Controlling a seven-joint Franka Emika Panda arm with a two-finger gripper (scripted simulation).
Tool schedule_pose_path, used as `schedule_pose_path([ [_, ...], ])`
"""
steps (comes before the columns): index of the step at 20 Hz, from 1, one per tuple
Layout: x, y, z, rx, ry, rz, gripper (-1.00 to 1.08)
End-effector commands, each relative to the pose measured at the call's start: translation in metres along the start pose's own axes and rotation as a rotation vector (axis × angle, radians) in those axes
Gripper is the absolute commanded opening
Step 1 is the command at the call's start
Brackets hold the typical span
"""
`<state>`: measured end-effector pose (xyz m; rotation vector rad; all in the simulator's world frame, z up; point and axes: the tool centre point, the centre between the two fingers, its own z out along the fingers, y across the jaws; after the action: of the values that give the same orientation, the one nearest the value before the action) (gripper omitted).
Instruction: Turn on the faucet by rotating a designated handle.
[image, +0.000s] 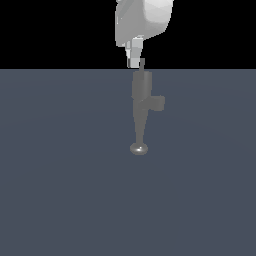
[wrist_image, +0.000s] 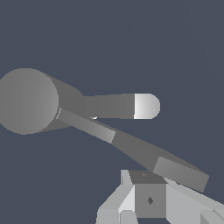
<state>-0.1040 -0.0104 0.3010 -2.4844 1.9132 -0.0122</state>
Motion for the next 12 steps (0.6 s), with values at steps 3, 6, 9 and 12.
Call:
schedule_pose_path([
  [3,0.007,0.007,0.000,-0.001,0.000,0.003,-1.00],
  [6,0.024,0.008,0.001,-0.002,-0.001,0.005,-1.00],
  [9,0.040,0.008,0.001,-0.004,-0.001,0.008,-1.00],
  [12,0.056,0.009,0.002,-0.005,-0.001,0.010,-1.00],
])
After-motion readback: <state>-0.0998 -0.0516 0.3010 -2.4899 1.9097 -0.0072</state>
